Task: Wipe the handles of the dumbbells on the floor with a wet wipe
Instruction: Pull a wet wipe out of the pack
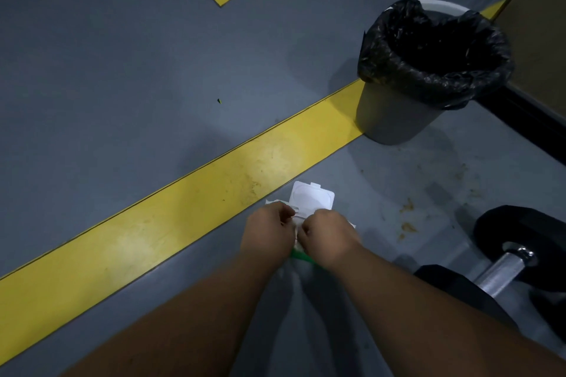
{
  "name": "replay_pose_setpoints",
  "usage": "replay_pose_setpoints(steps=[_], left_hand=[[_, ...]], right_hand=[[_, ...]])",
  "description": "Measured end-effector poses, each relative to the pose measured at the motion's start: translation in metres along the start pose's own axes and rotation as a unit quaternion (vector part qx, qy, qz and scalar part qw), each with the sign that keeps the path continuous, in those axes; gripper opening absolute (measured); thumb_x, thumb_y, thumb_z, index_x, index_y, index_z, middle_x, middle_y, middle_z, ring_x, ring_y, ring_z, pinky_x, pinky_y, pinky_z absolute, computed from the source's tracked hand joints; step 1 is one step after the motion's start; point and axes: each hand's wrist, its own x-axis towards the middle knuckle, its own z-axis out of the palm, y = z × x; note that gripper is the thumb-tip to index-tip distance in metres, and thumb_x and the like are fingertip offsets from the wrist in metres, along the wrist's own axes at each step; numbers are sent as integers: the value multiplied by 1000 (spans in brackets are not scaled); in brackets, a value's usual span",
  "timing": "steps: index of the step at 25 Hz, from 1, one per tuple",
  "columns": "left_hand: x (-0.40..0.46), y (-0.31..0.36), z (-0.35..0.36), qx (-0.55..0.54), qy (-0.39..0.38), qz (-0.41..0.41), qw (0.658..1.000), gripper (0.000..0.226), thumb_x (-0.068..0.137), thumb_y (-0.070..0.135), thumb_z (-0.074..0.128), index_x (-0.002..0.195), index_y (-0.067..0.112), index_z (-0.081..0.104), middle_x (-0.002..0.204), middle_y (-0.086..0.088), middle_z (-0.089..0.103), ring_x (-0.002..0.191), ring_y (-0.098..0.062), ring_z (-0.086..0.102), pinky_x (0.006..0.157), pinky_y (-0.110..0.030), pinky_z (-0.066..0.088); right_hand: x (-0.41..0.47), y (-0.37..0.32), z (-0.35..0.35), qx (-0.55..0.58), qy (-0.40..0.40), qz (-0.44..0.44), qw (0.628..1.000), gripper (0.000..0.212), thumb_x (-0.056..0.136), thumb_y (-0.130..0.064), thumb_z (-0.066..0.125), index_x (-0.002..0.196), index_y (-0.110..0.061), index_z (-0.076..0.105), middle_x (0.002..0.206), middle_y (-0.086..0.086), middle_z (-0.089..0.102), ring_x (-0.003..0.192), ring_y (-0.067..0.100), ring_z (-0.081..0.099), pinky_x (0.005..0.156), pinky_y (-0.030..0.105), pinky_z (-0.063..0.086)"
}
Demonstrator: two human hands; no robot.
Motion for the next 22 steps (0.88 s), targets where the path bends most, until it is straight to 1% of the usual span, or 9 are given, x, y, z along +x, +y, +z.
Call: replay_pose_setpoints(steps=[2,5,8,11,13,17,19,20,22], left_hand=[[1,6,-2,37,-35,67,996,17,85,16,62,99,17,72,93,3,71,85,-15,66,78,-28,52],[6,8,-5,114,-71,147,980,17,86,16,58,97,15,70,94,-2,69,86,-19,64,73,-28,48],[15,1,-10,166,-78,221,958,23,82,15,61,104,13,67,101,-6,62,93,-23,59,75,-30,46],[25,-10,-17,252,-107,301,913,41,75,19,68,113,10,61,115,-11,56,103,-28,52,82,-43,51],[29,-12,-21,294,-122,305,898,60,75,24,71,129,10,51,129,-11,48,112,-28,47,86,-44,51],[34,-14,-25,352,-140,302,875,88,80,42,70,151,17,24,156,-9,21,133,-28,32,102,-43,45],[39,-15,-23,333,-163,278,886,80,85,43,61,153,23,22,161,-8,10,135,-29,30,107,-43,40],[41,-14,-19,313,-175,258,897,73,88,44,55,152,28,25,162,-8,11,134,-30,33,108,-42,39],[47,-11,-10,260,-172,197,929,53,95,45,46,146,37,39,156,-11,32,126,-32,45,105,-42,42]], right_hand=[[-2,-5,-1,-6,-9,16,1000,21,99,-19,49,100,-14,70,77,-2,55,96,27,65,67,25,34],[-1,-11,-6,0,-8,12,1000,21,103,-15,46,113,-9,63,109,12,66,106,34,65,73,31,41],[3,-19,-11,-8,-20,7,1000,21,103,-17,45,114,-11,63,114,13,67,105,33,65,72,34,42],[5,-26,-10,-24,-36,-17,999,22,104,-18,45,114,-10,63,113,12,68,106,33,66,75,36,45],[8,-28,-13,-41,-35,-28,998,22,104,-19,46,112,-11,64,110,10,67,106,30,64,80,36,48],[11,-20,-17,-84,-58,-68,992,11,101,-24,53,103,-21,63,104,-4,61,111,18,55,94,25,41],[4,-13,-13,-99,-45,-76,991,14,101,-27,52,104,-22,65,95,-2,64,109,21,63,79,27,42],[-2,-10,-14,-90,-6,-77,993,17,100,-29,52,103,-21,67,92,0,66,102,24,66,72,28,39],[-13,-4,-13,-66,54,-89,992,21,96,-29,50,101,-19,69,95,5,70,93,30,67,67,29,37]])
